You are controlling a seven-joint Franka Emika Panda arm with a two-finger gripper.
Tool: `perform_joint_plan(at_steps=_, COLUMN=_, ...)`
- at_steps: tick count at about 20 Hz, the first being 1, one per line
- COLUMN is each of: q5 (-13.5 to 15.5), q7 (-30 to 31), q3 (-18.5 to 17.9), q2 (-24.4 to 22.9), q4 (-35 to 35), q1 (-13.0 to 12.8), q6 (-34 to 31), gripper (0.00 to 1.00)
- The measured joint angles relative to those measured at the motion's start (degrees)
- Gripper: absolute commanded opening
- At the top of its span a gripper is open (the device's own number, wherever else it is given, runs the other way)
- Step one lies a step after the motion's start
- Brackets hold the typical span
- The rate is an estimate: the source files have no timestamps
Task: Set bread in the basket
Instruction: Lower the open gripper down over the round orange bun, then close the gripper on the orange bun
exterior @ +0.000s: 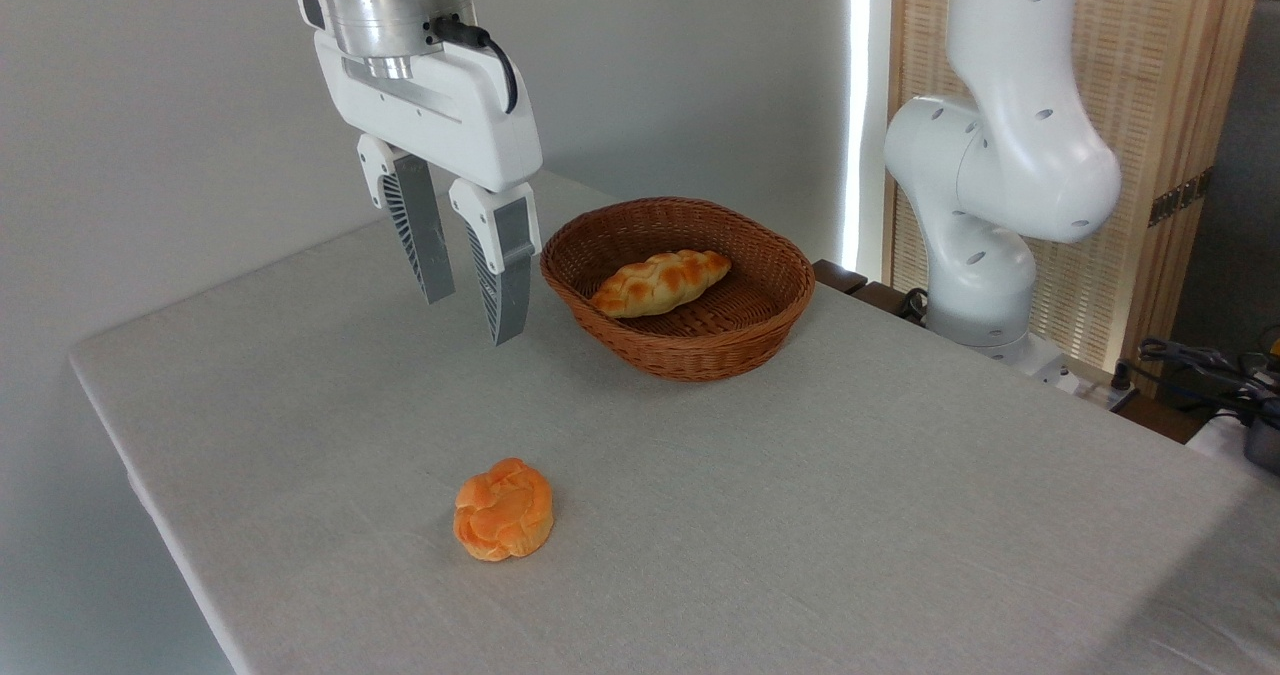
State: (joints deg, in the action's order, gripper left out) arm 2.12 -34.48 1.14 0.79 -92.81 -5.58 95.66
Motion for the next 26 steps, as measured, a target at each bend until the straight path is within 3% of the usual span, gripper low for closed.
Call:
perform_joint_plan(at_steps=12, q5=0.0, q7=0.0, q3=0.0, q2=0.1, q4=-1.1, q1=-0.1, q6=0.5, gripper=1.00)
perform_joint_plan(at_steps=21, q5=0.0, q7=0.0, q3=0.3, q2=-1.4, q4=-12.9, q1=-0.2, q6=12.8, gripper=1.00)
perform_joint_plan(at_steps=26, q5=-1.2, q7=0.0, q3=0.6, q2=-0.5, q4=-21.4, q1=-0.4, q6=25.9, gripper=1.00)
